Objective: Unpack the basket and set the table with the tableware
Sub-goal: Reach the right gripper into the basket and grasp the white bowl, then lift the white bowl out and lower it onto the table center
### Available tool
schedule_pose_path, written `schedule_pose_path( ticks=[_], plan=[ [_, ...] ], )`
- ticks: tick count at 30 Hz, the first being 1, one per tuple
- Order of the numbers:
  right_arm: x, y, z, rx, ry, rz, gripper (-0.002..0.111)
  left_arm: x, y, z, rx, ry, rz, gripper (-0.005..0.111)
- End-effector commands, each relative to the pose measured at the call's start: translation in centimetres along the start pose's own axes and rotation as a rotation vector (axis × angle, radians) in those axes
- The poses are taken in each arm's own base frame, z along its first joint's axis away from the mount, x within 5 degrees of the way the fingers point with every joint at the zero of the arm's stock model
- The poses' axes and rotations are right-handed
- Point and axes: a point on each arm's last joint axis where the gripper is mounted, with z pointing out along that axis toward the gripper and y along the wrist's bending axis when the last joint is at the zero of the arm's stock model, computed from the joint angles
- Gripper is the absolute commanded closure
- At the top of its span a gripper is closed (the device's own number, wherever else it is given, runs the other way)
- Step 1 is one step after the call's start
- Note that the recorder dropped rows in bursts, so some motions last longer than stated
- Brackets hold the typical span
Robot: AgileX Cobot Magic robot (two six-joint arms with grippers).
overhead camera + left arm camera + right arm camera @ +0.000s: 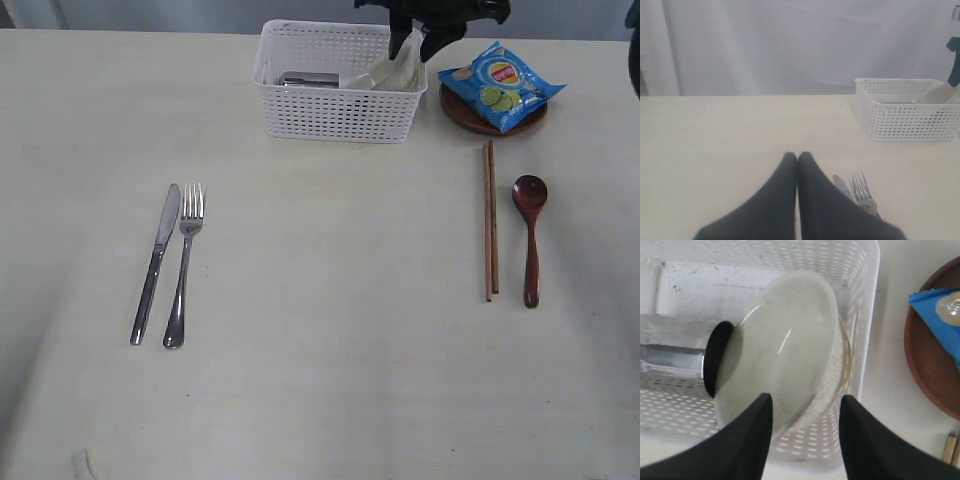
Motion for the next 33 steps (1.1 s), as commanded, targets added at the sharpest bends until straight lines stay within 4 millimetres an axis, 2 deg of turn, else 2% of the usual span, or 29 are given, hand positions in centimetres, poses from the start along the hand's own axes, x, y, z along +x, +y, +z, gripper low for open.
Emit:
schedule_pose_path(
  ticks=[1, 7, 13, 19, 22, 28, 33],
  plan=[
    [-0.4, -0.4, 1.1, 0.007, -0.021, 0.030, 0.067, 0.0, 0.0, 0.0, 0.002, -0.007, -0.004, 0.107],
    [-0.6, -0.4, 1.6, 0.003, -0.043, 0.052, 0.070, 0.0, 0.0, 0.0, 0.002, -0.007, -0.004, 0.107],
    [-0.7, -0.7, 1.7, 0.009, -0.054, 0.048, 0.108, 0.0, 0.0, 0.0, 0.002, -0.007, -0.004, 0.107],
    [-0.9, -1.2, 0.9, 0.046, -0.064, 0.035, 0.109, 0.0, 0.0, 0.0, 0.002, -0.007, -0.004, 0.107],
    [-1.2, -1.1, -0.9, 0.065, -0.071, -0.005, 0.109, 0.0, 0.0, 0.0, 0.002, -0.007, -0.004, 0.107],
    [-2.6, -0.4, -7.6, 0.039, -0.221, -0.078, 0.109, 0.0, 0.0, 0.0, 0.002, -0.007, -0.004, 0.107],
    [-2.3, -0.4, -12.4, -0.158, -0.274, -0.078, 0.109, 0.0, 0.0, 0.0, 0.002, -0.007, -0.004, 0.107]
  ],
)
